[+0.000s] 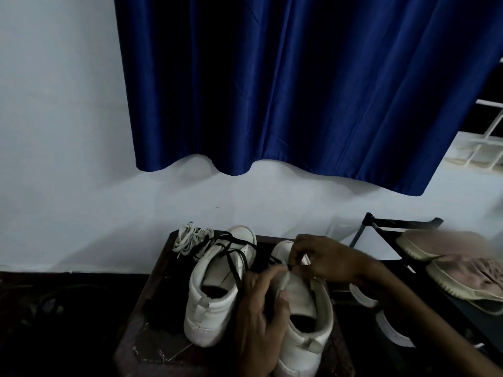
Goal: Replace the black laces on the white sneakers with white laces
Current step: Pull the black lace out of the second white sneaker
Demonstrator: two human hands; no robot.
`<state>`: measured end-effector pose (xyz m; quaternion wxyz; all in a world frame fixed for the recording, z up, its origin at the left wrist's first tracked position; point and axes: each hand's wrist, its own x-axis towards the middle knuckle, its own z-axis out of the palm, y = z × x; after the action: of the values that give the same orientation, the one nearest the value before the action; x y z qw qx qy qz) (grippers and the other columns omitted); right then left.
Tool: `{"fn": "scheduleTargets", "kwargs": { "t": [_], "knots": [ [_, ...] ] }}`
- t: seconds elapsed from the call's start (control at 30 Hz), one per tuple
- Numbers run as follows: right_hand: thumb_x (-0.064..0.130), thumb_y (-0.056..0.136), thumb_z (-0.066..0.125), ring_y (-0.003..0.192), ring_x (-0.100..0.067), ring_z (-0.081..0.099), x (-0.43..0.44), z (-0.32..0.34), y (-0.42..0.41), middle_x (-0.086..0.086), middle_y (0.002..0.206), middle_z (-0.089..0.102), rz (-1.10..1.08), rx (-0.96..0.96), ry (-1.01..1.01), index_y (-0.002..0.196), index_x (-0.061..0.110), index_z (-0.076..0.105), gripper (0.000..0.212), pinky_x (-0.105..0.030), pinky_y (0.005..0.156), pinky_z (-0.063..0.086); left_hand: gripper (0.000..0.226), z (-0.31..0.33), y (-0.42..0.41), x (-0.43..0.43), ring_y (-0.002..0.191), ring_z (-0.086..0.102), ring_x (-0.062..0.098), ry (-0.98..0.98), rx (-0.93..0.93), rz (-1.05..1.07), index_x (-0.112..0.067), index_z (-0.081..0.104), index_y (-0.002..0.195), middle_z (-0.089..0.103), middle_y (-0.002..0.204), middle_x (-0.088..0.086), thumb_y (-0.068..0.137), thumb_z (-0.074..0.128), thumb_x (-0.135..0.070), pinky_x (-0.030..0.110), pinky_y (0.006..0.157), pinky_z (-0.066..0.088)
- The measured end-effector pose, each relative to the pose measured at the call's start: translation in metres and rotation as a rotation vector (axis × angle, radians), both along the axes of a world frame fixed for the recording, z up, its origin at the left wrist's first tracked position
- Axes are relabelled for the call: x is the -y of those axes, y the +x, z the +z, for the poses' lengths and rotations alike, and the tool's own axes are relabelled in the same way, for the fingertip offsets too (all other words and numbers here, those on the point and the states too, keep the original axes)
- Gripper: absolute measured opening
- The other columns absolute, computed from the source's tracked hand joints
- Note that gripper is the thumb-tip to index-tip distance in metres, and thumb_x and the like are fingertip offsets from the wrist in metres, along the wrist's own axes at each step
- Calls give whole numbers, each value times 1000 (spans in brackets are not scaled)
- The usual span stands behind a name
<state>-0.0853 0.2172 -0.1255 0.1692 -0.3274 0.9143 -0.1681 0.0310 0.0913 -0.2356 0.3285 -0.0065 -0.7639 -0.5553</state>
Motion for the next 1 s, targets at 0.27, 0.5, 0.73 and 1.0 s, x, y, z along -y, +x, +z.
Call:
{"fn": "scheduleTargets", "kwargs": {
  "t": [0.27,0.5,0.73,1.0],
  "knots": [
    [19,88,63,78,7,54,3,-9,2,10,97,62,-83,-61,-73,88,19,70,7,-8,69,37,38,-4,0,0,128,50,10,165,71,-364,-34,57,130,58,130,-12,97,40,-43,20,103,36],
    [11,86,66,104,-5,57,3,-4,0,6,113,63,107,-201,154,99,18,74,17,-6,84,38,39,-8,-3,1,121,53,1,-100,100,-350,-47,47,135,57,126,-19,96,44,-55,32,99,45],
    [11,88,56,94,-12,51,15,-14,10,2,107,45,25,-252,162,89,20,60,10,-22,83,44,70,-5,6,0,121,40,-20,-239,31,-187,-51,27,138,39,132,-40,79,48,-80,6,94,38],
    [25,95,50,104,-13,41,-4,-1,15,4,113,40,1,-399,274,104,19,58,14,-43,88,48,69,-5,0,-5,113,54,-7,-285,15,-37,-42,40,134,59,124,-21,79,47,-82,15,81,50]
  ]
}}
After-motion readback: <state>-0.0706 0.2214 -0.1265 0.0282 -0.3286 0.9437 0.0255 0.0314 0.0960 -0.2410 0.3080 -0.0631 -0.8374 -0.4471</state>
